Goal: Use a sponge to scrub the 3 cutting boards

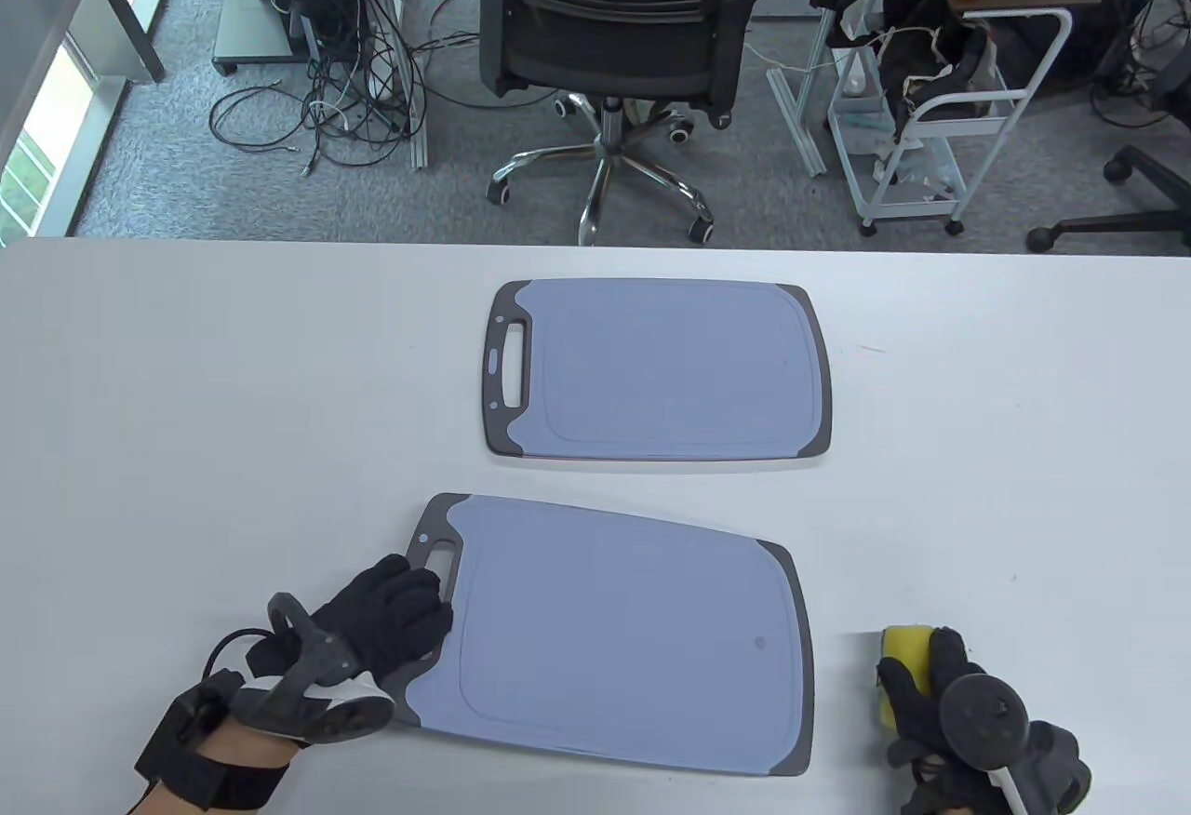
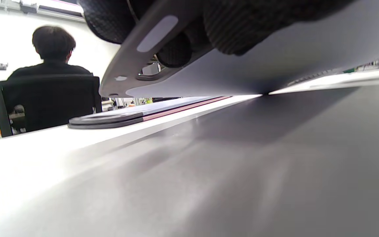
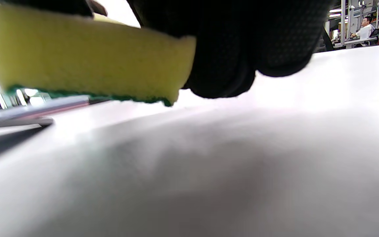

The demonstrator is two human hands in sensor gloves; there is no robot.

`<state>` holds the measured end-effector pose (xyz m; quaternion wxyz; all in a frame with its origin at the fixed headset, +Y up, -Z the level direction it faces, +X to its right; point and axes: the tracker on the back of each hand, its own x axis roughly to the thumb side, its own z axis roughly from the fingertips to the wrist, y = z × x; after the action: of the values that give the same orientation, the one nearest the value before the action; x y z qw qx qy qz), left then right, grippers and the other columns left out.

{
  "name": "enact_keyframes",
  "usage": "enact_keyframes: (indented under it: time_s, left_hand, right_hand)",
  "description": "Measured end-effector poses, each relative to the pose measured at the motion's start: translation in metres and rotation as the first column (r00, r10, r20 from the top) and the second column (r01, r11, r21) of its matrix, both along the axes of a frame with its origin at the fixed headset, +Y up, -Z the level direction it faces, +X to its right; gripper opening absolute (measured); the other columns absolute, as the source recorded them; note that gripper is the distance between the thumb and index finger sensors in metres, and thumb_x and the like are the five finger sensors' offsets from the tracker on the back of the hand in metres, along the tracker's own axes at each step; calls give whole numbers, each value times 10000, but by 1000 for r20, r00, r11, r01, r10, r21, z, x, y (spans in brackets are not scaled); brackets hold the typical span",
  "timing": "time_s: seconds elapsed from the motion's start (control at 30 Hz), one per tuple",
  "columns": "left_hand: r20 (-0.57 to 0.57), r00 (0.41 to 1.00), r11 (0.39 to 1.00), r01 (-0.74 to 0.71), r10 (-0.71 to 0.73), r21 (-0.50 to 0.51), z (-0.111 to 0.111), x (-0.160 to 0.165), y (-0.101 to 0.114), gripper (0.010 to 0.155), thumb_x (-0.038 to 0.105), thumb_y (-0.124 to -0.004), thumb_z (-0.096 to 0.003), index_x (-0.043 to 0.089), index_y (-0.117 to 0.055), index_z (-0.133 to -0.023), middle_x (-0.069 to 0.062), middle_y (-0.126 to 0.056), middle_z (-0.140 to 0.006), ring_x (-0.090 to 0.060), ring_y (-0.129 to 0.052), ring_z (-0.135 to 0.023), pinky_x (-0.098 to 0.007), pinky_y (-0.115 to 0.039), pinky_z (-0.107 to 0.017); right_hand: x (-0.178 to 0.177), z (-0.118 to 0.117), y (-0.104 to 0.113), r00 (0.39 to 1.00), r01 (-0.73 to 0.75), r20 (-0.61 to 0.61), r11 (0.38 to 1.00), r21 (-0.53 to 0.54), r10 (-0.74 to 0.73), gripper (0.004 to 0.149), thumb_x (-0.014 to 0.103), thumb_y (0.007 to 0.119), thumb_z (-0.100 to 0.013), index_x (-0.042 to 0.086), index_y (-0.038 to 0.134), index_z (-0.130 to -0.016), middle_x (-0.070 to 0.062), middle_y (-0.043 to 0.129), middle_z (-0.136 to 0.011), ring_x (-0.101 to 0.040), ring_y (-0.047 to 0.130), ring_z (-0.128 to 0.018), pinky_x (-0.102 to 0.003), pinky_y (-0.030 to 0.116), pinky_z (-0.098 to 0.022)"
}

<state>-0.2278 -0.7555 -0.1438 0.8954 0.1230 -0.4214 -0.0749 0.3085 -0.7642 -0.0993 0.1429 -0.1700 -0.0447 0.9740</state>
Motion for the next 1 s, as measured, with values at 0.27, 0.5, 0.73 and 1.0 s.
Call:
enact_keyframes:
  time_s: [0.27,0.5,0.73,1.0]
  left_hand:
    - [1,1000,996,21,-21,91,7,25,-12,440,394,-772,-601,326,-526,-959,125,-710,-951,-156,-764,-1031,-508,-644,-801]
    - [84,967,969,-234,241,-85,3,15,-8,447,421,-815,-606,333,-554,-958,125,-723,-946,-181,-738,-1025,-527,-573,-811]
    - [102,973,977,-197,205,-78,2,20,-8,445,424,-812,-604,329,-558,-957,123,-724,-941,-180,-749,-1016,-536,-585,-808]
    - [90,981,981,-164,173,-98,1,23,-9,443,423,-817,-602,323,-565,-953,116,-727,-937,-187,-770,-1002,-538,-628,-795]
  right_hand:
    - [-96,-47,36,960,-95,-258,993,75,111,760,600,734,-468,81,661,-1019,-105,871,-762,-263,932,-558,-473,794,-473]
    - [-235,-109,48,835,-250,-494,967,50,241,757,605,721,-476,95,646,-1031,-99,862,-787,-261,928,-580,-471,793,-487]
    - [-349,-140,38,740,-277,-634,961,20,227,750,595,713,-485,96,634,-1040,-108,847,-809,-271,917,-598,-480,781,-501]
    - [-265,-154,19,849,-366,-460,916,-161,259,730,591,681,-494,118,627,-1047,-95,832,-829,-270,905,-621,-485,767,-520]
